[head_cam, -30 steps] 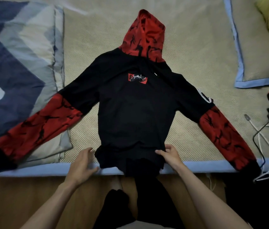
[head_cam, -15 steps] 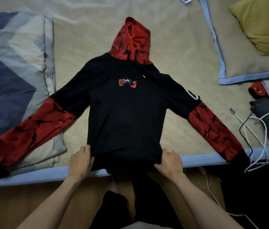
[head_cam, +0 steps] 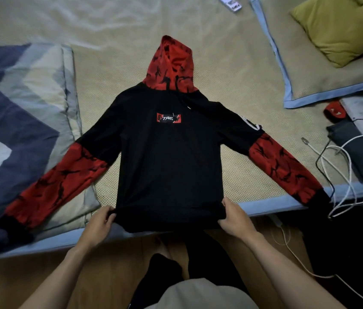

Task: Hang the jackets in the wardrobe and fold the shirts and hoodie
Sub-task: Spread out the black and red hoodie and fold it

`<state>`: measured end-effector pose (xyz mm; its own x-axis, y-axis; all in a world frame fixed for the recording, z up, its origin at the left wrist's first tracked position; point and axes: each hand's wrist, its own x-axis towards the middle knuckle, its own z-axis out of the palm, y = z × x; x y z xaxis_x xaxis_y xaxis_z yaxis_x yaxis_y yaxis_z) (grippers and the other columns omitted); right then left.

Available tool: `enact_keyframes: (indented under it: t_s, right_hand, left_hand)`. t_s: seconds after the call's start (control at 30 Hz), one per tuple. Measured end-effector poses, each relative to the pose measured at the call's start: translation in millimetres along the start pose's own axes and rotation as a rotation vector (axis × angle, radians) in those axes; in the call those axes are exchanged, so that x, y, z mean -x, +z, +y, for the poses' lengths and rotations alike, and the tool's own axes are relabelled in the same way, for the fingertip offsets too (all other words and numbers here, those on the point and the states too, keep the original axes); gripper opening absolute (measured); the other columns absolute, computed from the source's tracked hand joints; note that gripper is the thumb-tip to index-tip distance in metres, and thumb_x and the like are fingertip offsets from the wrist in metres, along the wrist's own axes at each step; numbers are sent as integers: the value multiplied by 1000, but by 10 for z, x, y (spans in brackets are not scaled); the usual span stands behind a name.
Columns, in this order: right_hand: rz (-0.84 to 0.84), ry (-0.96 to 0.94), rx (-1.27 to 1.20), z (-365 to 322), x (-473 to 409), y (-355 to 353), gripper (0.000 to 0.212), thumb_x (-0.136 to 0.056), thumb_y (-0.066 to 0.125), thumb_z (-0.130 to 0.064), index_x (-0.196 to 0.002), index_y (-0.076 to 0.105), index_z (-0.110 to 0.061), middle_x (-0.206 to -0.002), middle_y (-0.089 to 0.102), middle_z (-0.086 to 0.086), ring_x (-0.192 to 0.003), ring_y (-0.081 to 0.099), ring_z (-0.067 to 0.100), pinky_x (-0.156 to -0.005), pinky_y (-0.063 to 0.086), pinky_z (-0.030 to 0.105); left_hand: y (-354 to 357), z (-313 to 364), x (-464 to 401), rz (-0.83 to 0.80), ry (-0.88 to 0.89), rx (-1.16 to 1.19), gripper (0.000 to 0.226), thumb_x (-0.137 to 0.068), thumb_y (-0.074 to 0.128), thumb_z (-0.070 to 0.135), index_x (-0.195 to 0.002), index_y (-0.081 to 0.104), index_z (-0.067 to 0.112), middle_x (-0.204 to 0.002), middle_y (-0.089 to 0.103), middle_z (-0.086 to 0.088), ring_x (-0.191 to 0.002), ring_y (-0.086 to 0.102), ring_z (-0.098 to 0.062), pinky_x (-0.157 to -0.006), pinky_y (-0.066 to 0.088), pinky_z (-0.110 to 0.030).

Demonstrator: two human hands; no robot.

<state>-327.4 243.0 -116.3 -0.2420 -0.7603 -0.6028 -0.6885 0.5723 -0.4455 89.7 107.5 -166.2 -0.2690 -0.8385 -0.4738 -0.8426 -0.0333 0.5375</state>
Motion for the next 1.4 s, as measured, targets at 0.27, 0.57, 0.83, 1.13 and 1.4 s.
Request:
enact_keyframes:
  t_s: [0.27,0.57,0.83,1.13,1.4]
  right_hand:
    - [-98,148,457,230,192,273,40,-92,66,-28,-124,44,-20,-116,66,5,-109,63,27,-70,43,35]
    - [-488,328,549,251,-30,403,81,-95,61,-46,-157,19,-15,-146,50,13,-129,55,31,-101,48,41]
    - [-241,43,381,-499,-677,60,31,-95,56,-39,-117,57,-17,-118,66,7,-108,65,29,-86,51,37]
    - [-690,357,438,-870,-1609,50,52,-97,58,-38,-138,52,-8,-114,60,10,-87,60,23,-70,47,29]
    - [-598,83,193,-2033,-1763,439,26,-97,56,-34,-83,65,-14,-95,74,8,-90,70,26,-83,54,36]
  left_hand:
    - [37,-172,216,-97,55,-162,24,-94,66,11,-95,54,32,-94,60,4,-86,61,-19,-74,49,-37]
    - [269,68,108,-310,-147,-475,27,-95,49,22,-121,57,20,-125,59,-5,-110,62,-29,-90,49,-41]
    - [108,473,-416,-175,-60,-516,67,-88,59,28,-151,38,20,-151,40,-9,-121,57,-35,-97,49,-46]
    - [-174,761,-715,-513,-239,-359,64,-96,53,34,-155,34,23,-159,37,-5,-141,45,-27,-112,40,-40]
    - [-1712,-344,-640,176,-690,-407,68,-83,73,32,-139,42,9,-142,44,-19,-129,46,-45,-102,40,-56]
